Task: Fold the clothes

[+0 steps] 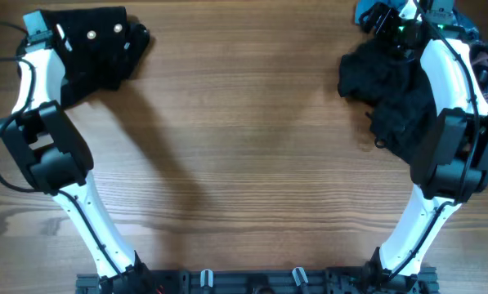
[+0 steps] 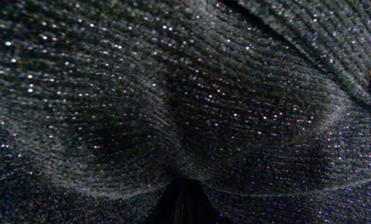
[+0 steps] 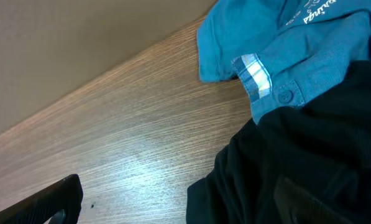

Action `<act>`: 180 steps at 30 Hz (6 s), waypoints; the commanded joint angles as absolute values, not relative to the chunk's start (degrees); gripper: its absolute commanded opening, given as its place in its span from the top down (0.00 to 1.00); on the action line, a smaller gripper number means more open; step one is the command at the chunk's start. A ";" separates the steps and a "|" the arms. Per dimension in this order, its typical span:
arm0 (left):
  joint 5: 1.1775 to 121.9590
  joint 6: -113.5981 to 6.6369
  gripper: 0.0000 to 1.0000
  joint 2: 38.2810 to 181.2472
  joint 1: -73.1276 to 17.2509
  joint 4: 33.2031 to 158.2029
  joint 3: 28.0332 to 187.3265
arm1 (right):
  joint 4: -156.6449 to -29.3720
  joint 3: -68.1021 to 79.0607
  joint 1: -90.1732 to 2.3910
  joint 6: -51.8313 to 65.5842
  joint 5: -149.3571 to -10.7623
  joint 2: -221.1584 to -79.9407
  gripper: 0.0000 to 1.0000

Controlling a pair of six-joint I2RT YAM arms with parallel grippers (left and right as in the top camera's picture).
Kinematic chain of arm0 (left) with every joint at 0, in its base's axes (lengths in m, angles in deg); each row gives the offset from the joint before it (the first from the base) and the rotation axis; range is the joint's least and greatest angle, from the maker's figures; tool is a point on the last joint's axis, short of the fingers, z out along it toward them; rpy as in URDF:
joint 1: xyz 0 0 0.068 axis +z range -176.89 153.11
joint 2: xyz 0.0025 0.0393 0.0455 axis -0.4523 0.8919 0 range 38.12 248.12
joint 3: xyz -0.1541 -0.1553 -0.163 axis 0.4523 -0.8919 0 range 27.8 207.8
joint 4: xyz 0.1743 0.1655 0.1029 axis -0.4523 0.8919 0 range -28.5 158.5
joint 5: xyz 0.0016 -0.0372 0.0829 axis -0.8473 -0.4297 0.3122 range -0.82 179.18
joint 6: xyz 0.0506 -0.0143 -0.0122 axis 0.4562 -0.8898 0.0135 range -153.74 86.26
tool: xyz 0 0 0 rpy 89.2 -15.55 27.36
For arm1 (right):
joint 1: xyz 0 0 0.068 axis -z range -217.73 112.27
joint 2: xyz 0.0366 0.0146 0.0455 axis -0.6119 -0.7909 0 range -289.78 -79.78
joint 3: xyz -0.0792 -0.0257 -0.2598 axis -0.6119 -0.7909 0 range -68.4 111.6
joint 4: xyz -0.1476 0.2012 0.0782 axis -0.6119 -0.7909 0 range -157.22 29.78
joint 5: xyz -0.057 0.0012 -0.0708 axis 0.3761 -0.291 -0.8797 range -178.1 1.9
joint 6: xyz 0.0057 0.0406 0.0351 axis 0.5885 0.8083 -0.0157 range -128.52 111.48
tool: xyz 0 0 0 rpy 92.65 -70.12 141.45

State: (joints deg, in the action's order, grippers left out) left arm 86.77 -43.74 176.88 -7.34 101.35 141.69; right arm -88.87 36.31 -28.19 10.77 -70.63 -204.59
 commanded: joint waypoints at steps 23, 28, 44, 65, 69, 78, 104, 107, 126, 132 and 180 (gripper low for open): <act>83.93 -44.53 0.00 148.72 -4.91 122.69 138.39 | -88.76 36.16 -28.38 11.16 -71.61 -204.48 0.00; 74.99 -44.57 0.00 141.12 -5.61 126.64 138.39 | -88.76 36.16 -28.38 11.14 -71.61 -204.48 0.00; 73.11 -55.46 0.00 134.76 -8.80 138.95 138.39 | -88.76 36.16 -28.38 11.16 -71.61 -204.48 0.00; 65.87 -26.37 0.00 134.41 -8.80 133.79 138.39 | -88.76 36.16 -28.38 11.16 -71.61 -204.48 0.00; 65.20 -23.63 0.00 132.38 -9.41 132.00 138.37 | -88.76 36.16 -28.38 11.16 -71.61 -204.48 0.00; 75.60 -23.74 0.00 120.27 -22.31 119.80 134.15 | -88.76 36.16 -28.38 11.16 -71.61 -204.48 0.00; 80.50 -32.12 0.00 58.59 -23.69 50.67 40.08 | -88.76 36.16 -28.38 11.14 -71.61 -204.48 0.00; 80.50 -32.09 0.00 54.19 -22.70 51.26 37.17 | -88.76 36.16 -28.38 11.14 -71.61 -204.48 0.00; 81.81 -32.29 0.00 41.23 -21.72 65.40 28.12 | -88.76 36.16 -28.38 11.14 -71.61 -204.48 0.00; 81.81 -32.31 0.00 39.64 -21.72 65.31 28.12 | -88.76 36.16 -28.38 11.18 -71.61 -204.48 0.00; 81.81 -32.31 0.00 40.51 -21.74 65.20 28.12 | -91.84 36.02 -47.14 6.33 -77.10 -173.55 0.00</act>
State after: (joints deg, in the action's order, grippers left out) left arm 81.24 -31.53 40.42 -22.20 64.96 28.40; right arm -91.03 35.85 -46.61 9.78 -72.18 -179.56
